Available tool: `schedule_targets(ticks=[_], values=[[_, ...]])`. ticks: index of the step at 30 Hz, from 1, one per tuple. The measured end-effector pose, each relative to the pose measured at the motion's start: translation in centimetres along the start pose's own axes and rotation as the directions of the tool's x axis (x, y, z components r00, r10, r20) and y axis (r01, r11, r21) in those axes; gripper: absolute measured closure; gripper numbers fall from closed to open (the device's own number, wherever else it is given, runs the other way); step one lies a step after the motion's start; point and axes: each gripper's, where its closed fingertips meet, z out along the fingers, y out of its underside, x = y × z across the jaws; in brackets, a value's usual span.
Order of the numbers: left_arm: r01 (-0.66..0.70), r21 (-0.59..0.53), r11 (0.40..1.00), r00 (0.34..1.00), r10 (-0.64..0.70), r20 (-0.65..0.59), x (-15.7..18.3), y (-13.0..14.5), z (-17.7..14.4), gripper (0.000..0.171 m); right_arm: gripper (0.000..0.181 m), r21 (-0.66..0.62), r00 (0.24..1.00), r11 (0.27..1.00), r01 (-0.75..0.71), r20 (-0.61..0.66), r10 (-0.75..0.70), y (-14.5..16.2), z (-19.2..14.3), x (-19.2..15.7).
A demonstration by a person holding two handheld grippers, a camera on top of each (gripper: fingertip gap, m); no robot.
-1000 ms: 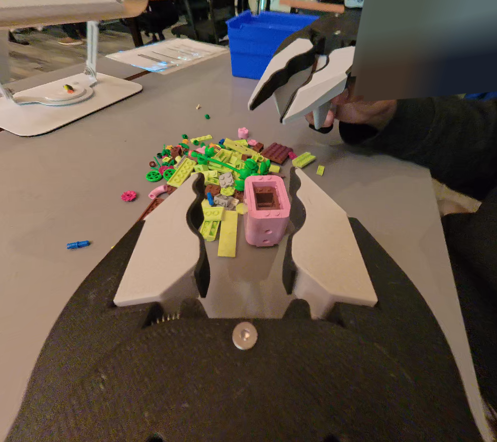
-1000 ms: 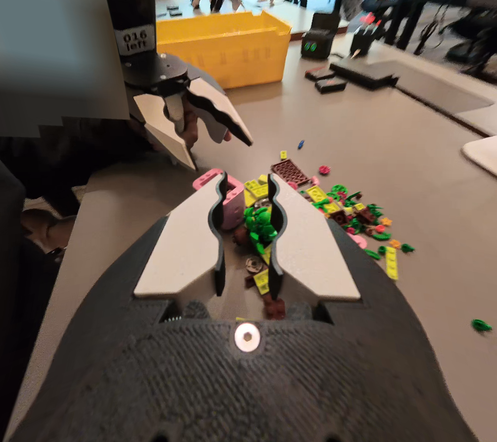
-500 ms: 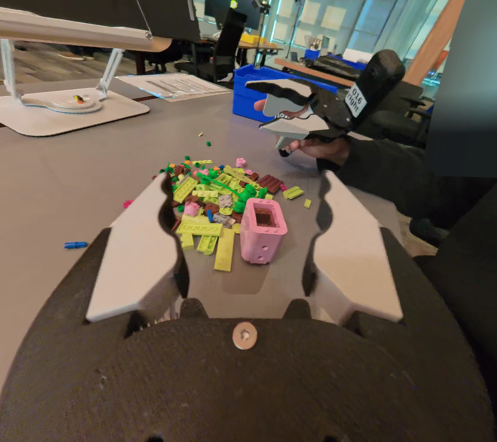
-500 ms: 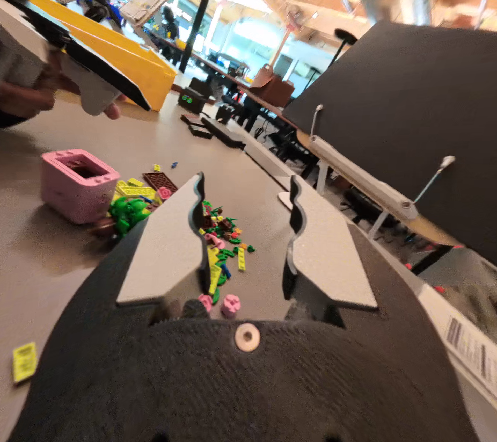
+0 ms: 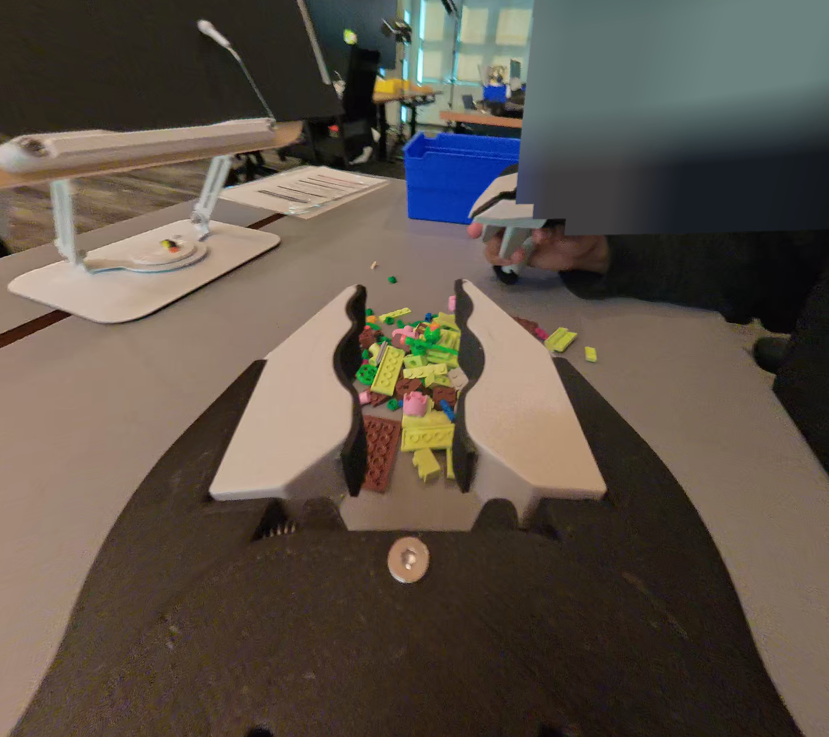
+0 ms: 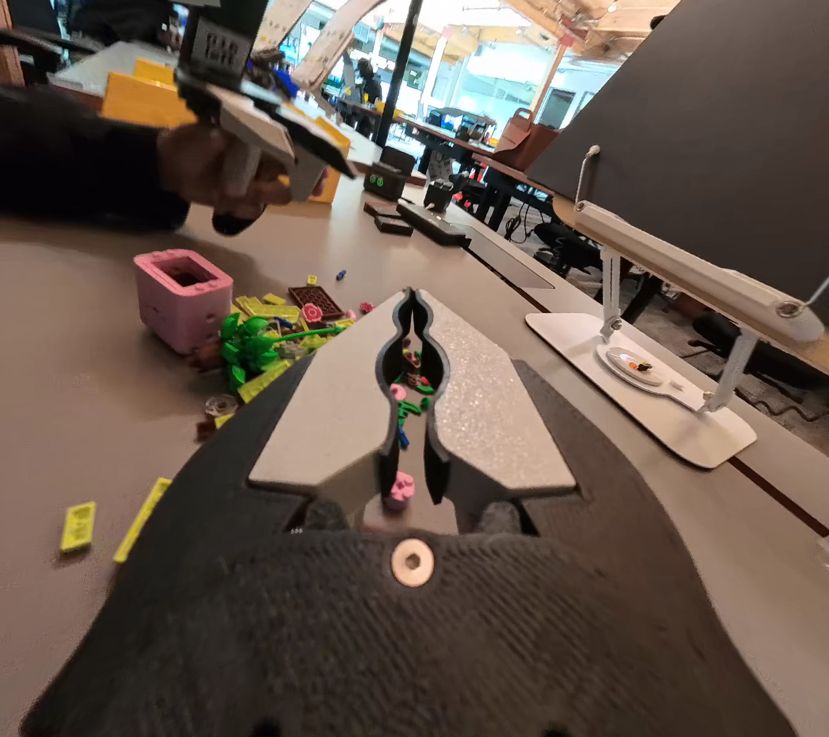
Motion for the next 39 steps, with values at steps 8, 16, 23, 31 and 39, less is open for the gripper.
schedule_targets(ticks=[8,16,23,31,39], values=[[0.121,0.01,0.993,0.992,-0.122,0.04,-1.2,1.3,-0.4,0.139,0.181,-0.068,0.978,0.981,-0.18,0.095,0.186,0.4,0.7,-1.2],[0.263,-0.058,0.963,0.956,-0.268,-0.118,1.5,2.0,0.9,0.14,0.179,-0.186,0.953,0.949,-0.255,0.117,0.279,1.8,1.3,-1.6],[0.31,-0.22,0.925,0.944,-0.328,-0.045,1.0,4.3,4.9,0.136,0.143,-0.383,0.9,0.874,-0.299,0.192,0.392,4.4,2.8,-2.9],[0.212,-0.183,0.96,0.971,-0.228,-0.069,-1.5,3.1,7.7,0.133,0.156,-0.276,0.857,0.894,-0.353,0.289,0.427,3.2,5.2,-0.3],[0.023,-0.095,0.995,0.984,-0.039,-0.172,2.5,2.0,6.3,0.149,0.171,-0.316,0.847,0.9,-0.302,0.344,0.405,3.2,3.7,-2.8]])
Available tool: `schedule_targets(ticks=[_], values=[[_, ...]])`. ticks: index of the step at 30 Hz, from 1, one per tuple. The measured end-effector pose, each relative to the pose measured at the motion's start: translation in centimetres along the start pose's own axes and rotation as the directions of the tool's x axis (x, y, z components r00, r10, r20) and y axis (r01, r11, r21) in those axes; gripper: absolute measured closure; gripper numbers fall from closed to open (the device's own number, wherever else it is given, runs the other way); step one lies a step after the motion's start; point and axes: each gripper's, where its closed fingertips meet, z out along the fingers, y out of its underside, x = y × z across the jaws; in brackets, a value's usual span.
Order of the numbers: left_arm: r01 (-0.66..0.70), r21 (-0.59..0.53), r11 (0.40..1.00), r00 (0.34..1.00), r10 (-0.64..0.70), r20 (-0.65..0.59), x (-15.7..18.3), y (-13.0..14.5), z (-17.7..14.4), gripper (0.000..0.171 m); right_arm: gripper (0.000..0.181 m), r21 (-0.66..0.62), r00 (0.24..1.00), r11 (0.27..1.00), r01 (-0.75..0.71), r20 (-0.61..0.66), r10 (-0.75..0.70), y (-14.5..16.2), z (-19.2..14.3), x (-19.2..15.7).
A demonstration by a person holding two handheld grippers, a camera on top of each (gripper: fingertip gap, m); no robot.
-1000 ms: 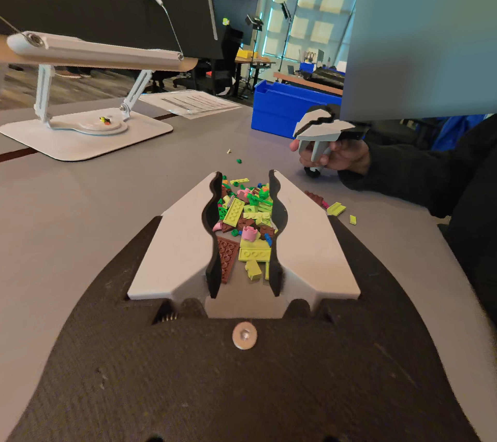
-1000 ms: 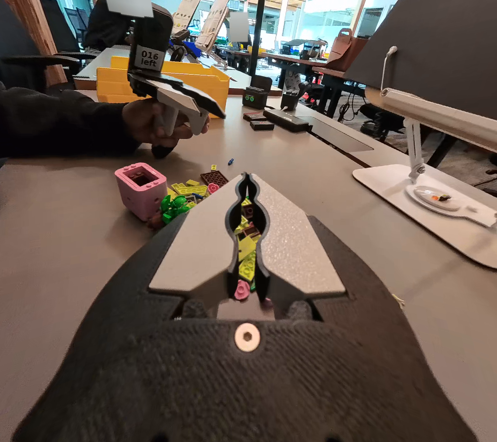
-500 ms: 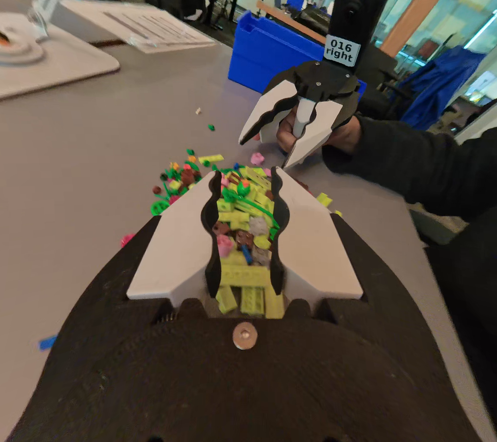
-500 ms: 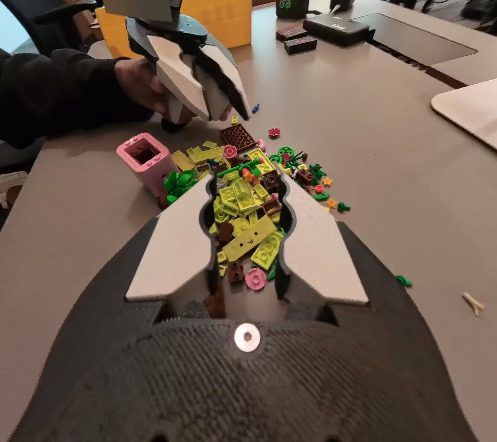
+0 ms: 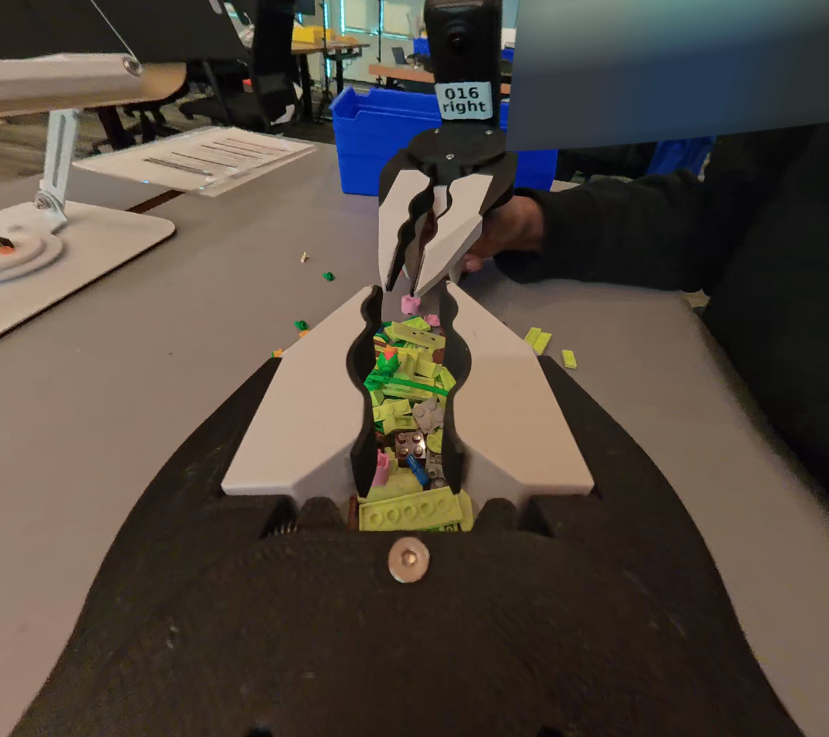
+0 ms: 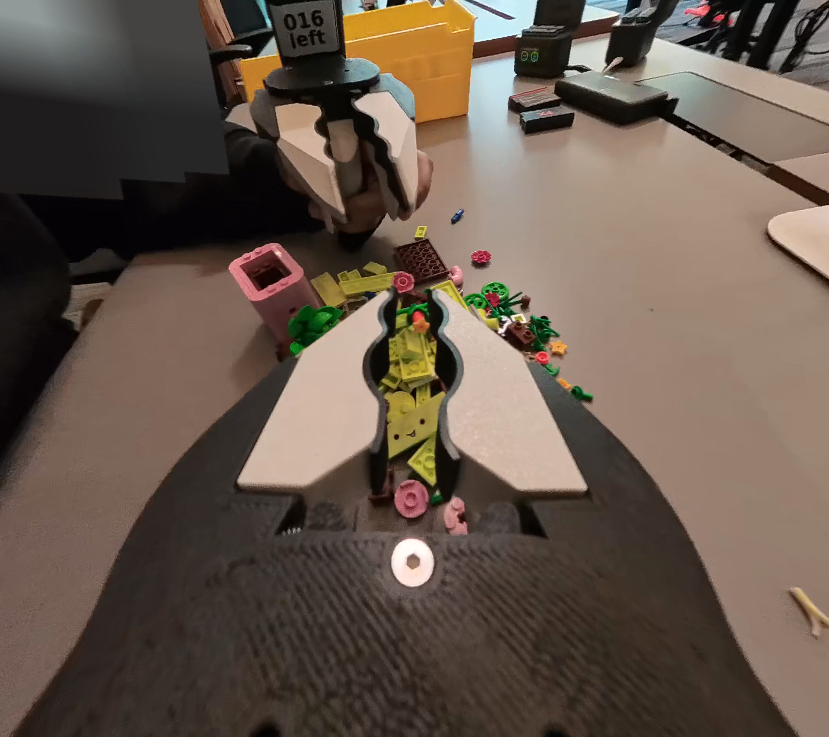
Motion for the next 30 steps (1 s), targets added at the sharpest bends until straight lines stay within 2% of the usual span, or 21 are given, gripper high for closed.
schedule_targets(ticks=[5,10,15,19,26,30], values=[[0.069,-0.036,0.997,0.997,-0.069,0.017,-0.7,0.5,0.0,0.148,0.166,-0.051,1.0,0.999,-0.017,0.025,0.018,0.6,0.5,-0.1],[0.066,-0.091,0.994,0.995,-0.058,0.086,-1.6,1.2,0.2,0.15,0.161,-0.096,0.998,0.994,-0.052,0.033,0.056,1.2,0.9,0.1],[-0.018,-0.169,0.985,0.995,0.033,0.091,-0.9,2.1,0.7,0.148,0.166,-0.153,0.997,0.985,0.079,-0.005,-0.081,2.0,1.5,-0.6],[-0.048,-0.201,0.979,0.995,0.065,0.081,-0.5,2.6,1.0,0.148,0.164,-0.207,0.994,0.972,0.106,-0.001,-0.109,2.8,1.9,-0.8],[-0.016,-0.228,0.973,0.993,0.043,0.111,-1.2,3.0,0.9,0.147,0.166,-0.15,0.998,0.987,0.057,-0.015,-0.06,1.9,1.4,-0.3],[-0.032,-0.27,0.962,0.992,0.064,0.111,-1.1,3.6,1.0,0.147,0.167,-0.17,0.999,0.985,0.036,-0.015,-0.039,2.2,1.6,-0.1]])
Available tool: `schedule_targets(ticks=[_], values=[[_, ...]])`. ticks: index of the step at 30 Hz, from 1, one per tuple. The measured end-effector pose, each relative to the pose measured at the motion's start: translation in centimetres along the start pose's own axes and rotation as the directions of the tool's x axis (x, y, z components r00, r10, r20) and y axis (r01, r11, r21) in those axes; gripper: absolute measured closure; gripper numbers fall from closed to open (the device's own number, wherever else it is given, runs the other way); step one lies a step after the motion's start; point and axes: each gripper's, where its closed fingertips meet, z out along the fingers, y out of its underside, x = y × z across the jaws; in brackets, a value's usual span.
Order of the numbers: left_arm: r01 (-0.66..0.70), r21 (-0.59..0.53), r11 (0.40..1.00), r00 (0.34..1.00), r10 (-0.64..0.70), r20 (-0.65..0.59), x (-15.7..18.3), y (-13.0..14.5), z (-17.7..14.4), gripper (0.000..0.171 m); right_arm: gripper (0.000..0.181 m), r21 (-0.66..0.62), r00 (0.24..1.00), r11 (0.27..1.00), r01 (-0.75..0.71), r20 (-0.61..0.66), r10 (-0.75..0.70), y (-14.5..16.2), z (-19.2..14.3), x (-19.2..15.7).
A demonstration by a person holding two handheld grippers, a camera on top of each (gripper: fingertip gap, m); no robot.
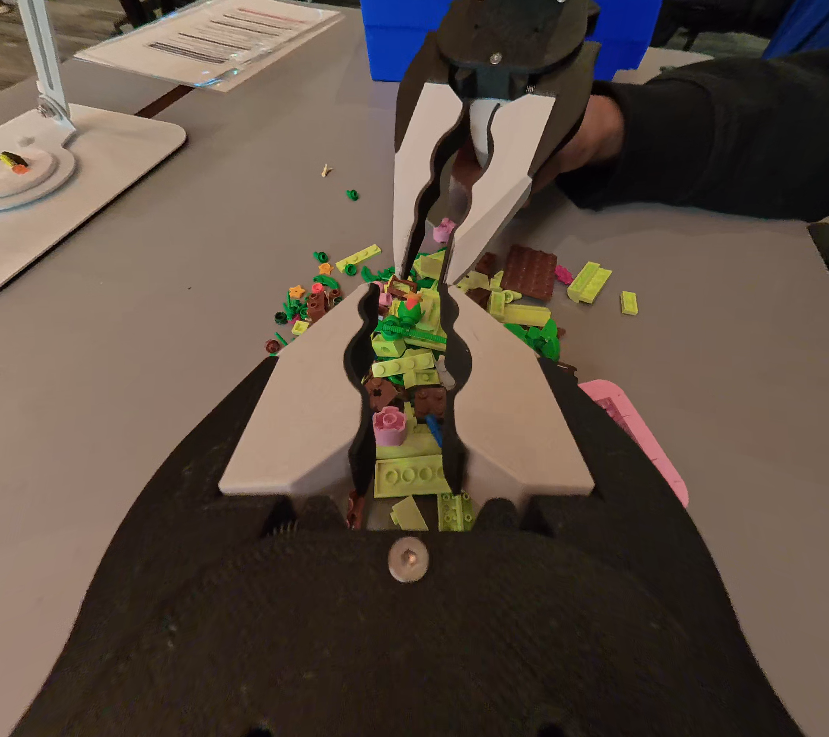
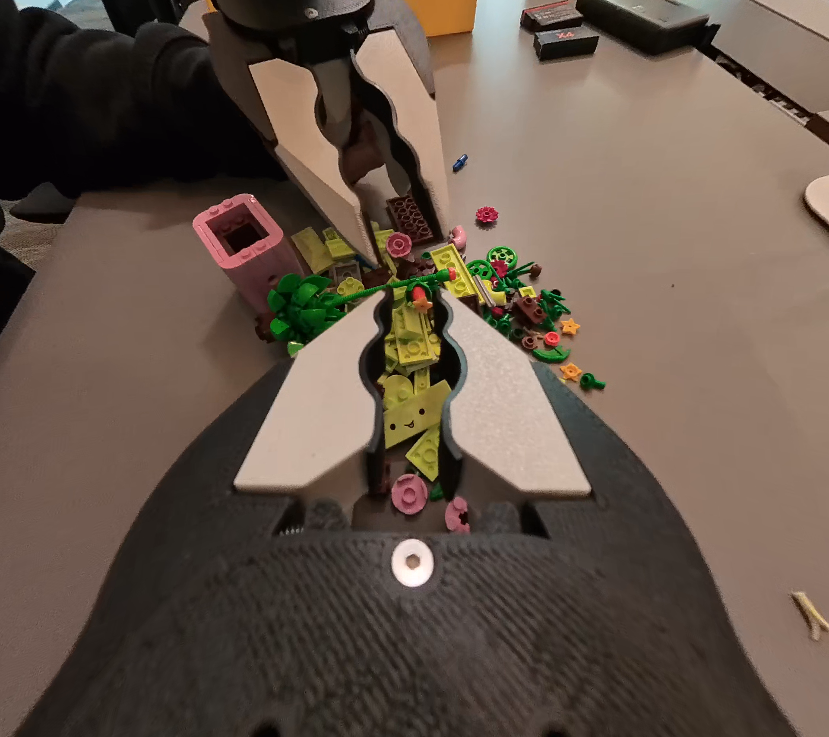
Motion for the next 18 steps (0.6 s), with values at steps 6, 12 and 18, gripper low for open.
schedule_targets(ticks=[6,12,18], values=[[-0.023,-0.062,0.998,1.0,0.024,0.017,0.1,0.8,0.5,0.15,0.172,-0.013,0.999,1.0,0.018,-0.027,-0.018,0.2,0.1,0.1],[-0.047,-0.096,0.994,0.998,0.05,0.024,0.2,1.2,0.9,0.154,0.164,-0.044,1.0,0.999,-0.021,-0.005,0.021,0.6,0.4,0.3],[-0.068,-0.127,0.99,0.997,0.074,0.038,0.3,1.6,1.1,0.15,0.167,-0.094,1.0,0.996,-0.003,-0.009,0.002,1.2,0.9,0.1]])
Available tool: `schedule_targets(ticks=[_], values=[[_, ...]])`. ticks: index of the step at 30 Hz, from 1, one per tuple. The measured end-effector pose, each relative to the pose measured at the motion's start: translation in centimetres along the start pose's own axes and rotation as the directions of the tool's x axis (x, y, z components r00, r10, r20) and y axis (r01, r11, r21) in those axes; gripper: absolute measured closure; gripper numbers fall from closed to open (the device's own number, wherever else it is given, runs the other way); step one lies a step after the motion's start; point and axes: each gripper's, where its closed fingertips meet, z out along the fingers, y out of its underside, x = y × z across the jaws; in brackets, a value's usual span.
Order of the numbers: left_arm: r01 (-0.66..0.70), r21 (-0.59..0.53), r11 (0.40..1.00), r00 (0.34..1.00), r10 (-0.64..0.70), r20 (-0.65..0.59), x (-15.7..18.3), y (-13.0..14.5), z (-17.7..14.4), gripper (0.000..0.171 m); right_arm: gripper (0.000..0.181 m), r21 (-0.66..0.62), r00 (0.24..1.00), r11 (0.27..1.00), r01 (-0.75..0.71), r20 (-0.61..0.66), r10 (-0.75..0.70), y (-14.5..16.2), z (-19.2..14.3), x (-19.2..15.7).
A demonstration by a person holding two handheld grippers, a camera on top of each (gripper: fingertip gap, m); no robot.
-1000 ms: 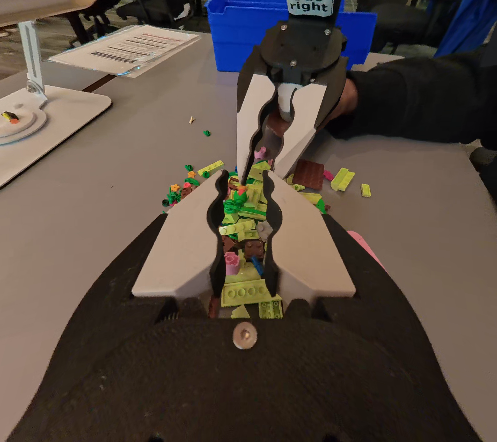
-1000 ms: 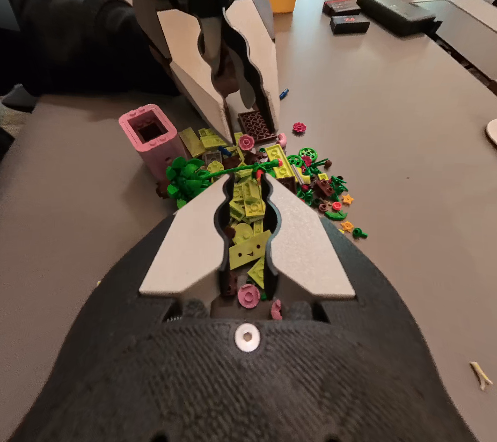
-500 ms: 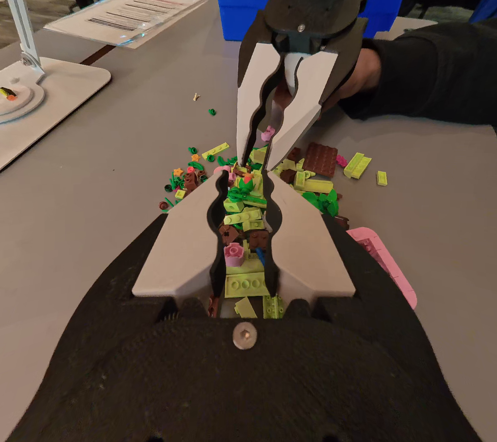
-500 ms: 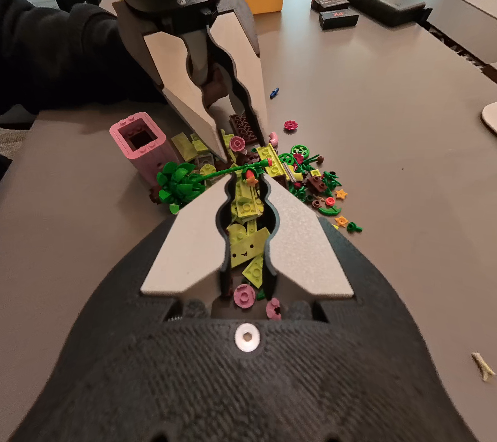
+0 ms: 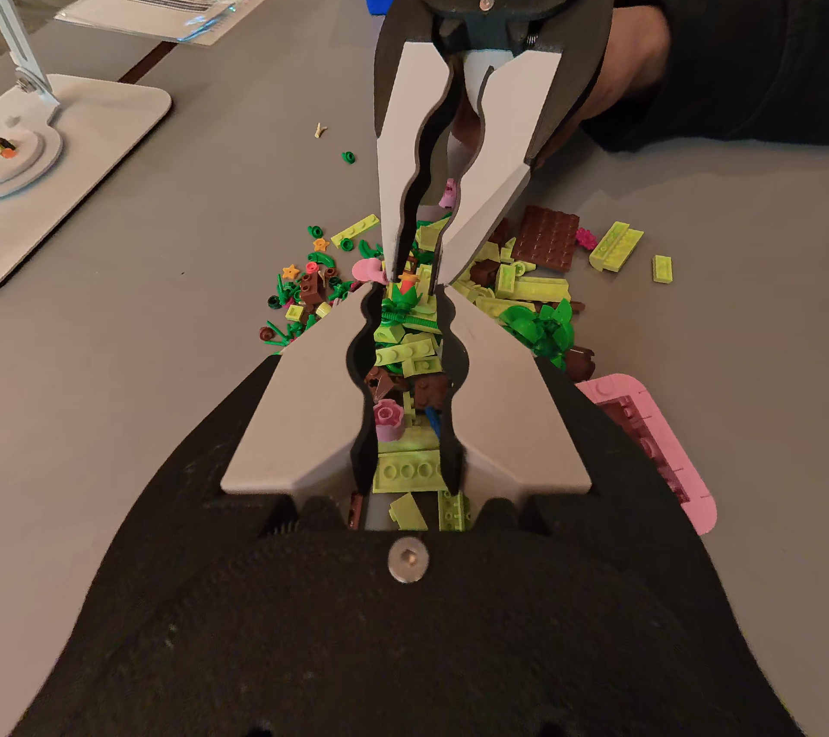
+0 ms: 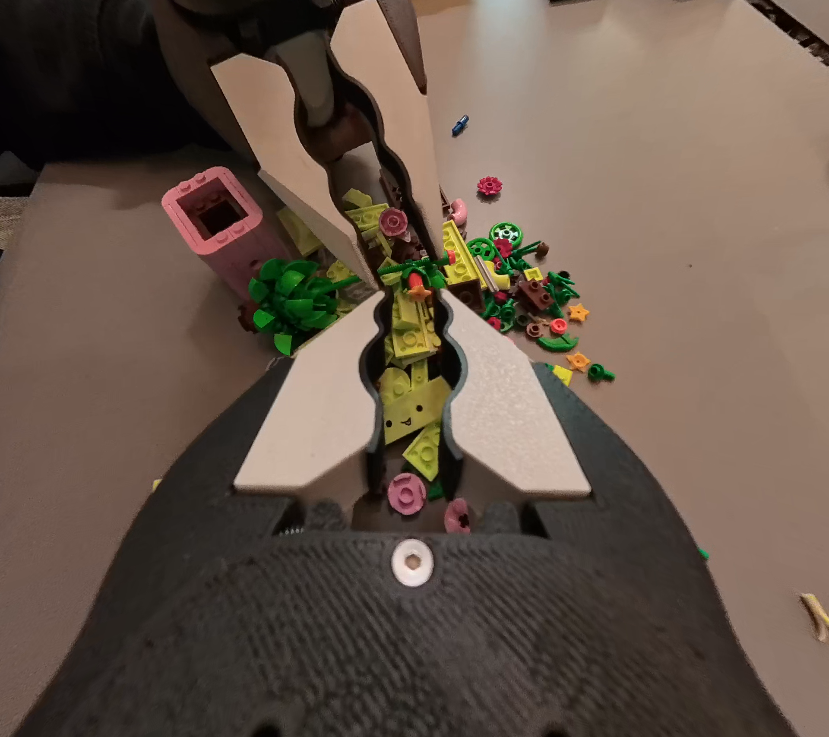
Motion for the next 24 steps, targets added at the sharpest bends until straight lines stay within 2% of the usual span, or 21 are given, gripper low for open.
schedule_targets(ticks=[4,10,12,15,19,24], values=[[-0.001,-0.008,1.0,1.0,0.001,-0.011,0.16,0.13,0.01,0.148,0.174,0.007,1.0,1.0,0.02,-0.002,-0.02,-0.09,-0.08,-0.19],[-0.031,-0.016,0.999,0.999,0.031,-0.032,0.73,0.27,0.06,0.146,0.175,0.058,0.999,0.998,0.031,0.013,-0.032,-0.69,-0.63,-0.51],[-0.044,-0.018,0.999,0.998,0.043,-0.034,0.89,0.3,0.08,0.148,0.175,0.064,0.999,0.997,0.043,0.02,-0.044,-0.75,-0.69,-0.72],[-0.062,-0.023,0.998,0.998,0.062,-0.024,0.92,0.36,0.15,0.161,0.175,0.059,0.998,0.996,0.063,0.019,-0.064,-0.67,-0.62,-0.93],[-0.108,-0.027,0.994,0.994,0.108,0.008,0.7,0.4,0.21,0.161,0.171,0.059,0.998,0.996,0.064,0.021,-0.065,-0.68,-0.6,-0.97],[-0.118,-0.02,0.993,0.993,0.118,-0.011,0.98,0.35,0.15,0.162,0.17,0.07,0.998,0.996,0.06,0.026,-0.062,-0.8,-0.71,-1.0]])
